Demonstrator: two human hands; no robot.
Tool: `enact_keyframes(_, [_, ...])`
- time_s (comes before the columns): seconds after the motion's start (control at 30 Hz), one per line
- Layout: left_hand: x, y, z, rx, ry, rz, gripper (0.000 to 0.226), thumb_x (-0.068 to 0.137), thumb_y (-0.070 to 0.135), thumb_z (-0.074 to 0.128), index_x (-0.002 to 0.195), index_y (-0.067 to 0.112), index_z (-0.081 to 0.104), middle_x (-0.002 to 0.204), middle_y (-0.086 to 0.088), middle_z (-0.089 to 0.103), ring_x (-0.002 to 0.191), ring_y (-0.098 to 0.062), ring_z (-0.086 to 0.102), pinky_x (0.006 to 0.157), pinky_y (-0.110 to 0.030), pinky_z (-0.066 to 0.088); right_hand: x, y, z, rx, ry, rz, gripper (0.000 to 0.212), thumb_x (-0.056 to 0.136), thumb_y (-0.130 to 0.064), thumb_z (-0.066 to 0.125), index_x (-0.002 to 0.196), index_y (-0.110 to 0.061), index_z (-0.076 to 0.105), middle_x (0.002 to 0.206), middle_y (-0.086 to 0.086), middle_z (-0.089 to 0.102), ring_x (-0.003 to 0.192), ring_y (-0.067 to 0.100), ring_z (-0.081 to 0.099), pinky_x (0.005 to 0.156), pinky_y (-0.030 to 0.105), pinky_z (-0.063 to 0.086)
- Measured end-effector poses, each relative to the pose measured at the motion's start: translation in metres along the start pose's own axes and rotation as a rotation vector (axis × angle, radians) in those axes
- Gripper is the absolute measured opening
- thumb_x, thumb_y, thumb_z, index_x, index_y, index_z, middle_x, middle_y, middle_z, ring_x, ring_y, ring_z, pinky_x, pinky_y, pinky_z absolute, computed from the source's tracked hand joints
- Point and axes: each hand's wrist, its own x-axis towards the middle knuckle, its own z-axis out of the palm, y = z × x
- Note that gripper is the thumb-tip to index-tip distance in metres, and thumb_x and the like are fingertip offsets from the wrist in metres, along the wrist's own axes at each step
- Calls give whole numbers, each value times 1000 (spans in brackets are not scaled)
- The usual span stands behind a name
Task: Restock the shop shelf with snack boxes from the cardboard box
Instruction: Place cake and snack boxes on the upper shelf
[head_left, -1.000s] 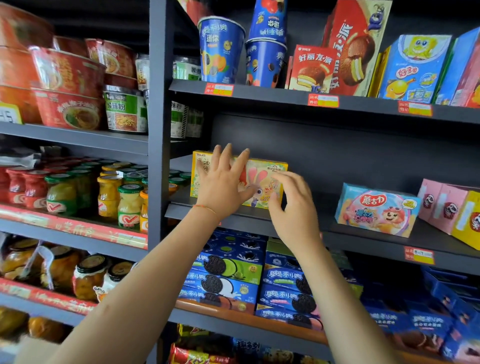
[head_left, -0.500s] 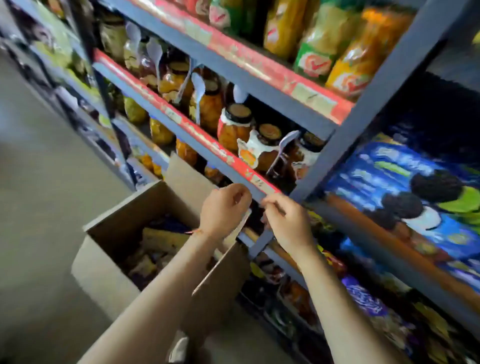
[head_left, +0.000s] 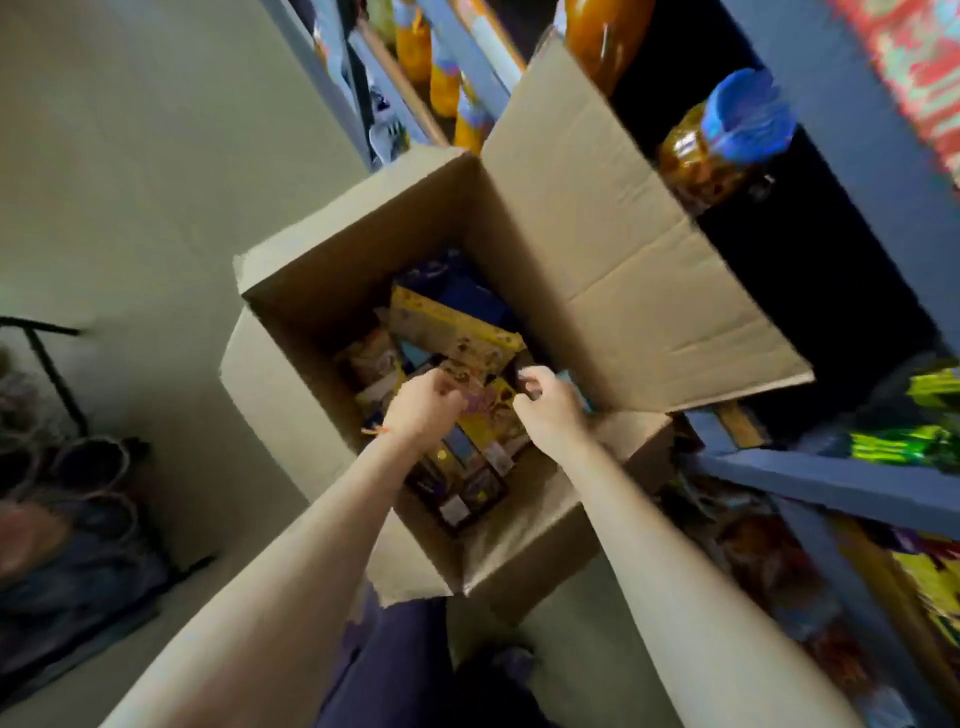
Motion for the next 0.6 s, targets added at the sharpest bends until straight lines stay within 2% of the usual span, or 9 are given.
enact_keyframes(0.07, [25, -4, 2, -28, -8, -13, 25, 94, 22, 50, 111, 14, 67, 103, -2, 66, 97, -25, 60, 73, -29, 41, 35, -2, 8, -75, -5, 18, 49, 98, -19, 54, 145, -18, 42, 146, 8, 44, 130, 27, 46, 103, 35, 39])
enact_keyframes(0.17, [56, -6, 6, -88, -48, -51, 29, 98, 22, 47, 117, 10, 65, 104, -6, 66, 101, -26, 61, 76, -32, 43, 82, 0, 20, -72, 35, 46, 58, 95, -12, 57, 149, -14, 36, 151, 13, 36, 136, 31, 40, 108, 35, 34])
enact_keyframes(0.23, [72, -8, 11, -104, -87, -80, 30, 102, 23, 45, 119, 7, 64, 110, -10, 64, 103, -27, 60, 78, -32, 43, 109, 4, 28, -32, 95, 87, 59, 94, -6, 54, 150, -12, 36, 152, 14, 36, 138, 31, 39, 110, 34, 33])
enact_keyframes(0.3, [83, -9, 16, -104, -96, -101, 31, 104, 27, 44, 121, 9, 63, 112, -8, 63, 101, -25, 60, 74, -28, 41, 128, 9, 35, -16, 112, 111, 58, 95, -4, 50, 150, -12, 36, 153, 12, 38, 140, 30, 38, 112, 33, 31])
enact_keyframes(0.43, [91, -10, 28, -152, -107, -75, 30, 103, 29, 45, 126, 17, 61, 104, -3, 62, 69, -9, 50, 55, -22, 43, 143, 20, 48, -68, 92, 92, 38, 96, -7, 52, 134, -13, 54, 133, 13, 58, 124, 31, 53, 98, 33, 42])
enact_keyframes(0.5, [91, -10, 31, -127, -106, -53, 31, 102, 30, 47, 127, 17, 60, 111, -4, 65, 79, -15, 56, 64, -27, 46, 139, 23, 48, -44, 100, 78, 36, 96, -8, 54, 132, -14, 55, 128, 11, 62, 121, 30, 55, 96, 34, 43])
enact_keyframes(0.6, [84, -11, 31, -33, -57, 0, 45, 95, 28, 56, 138, 16, 50, 136, -13, 52, 117, -31, 53, 92, -38, 49, 120, 19, 38, 36, 67, 3, 32, 95, -14, 62, 127, -13, 57, 118, 5, 63, 111, 21, 59, 87, 28, 44])
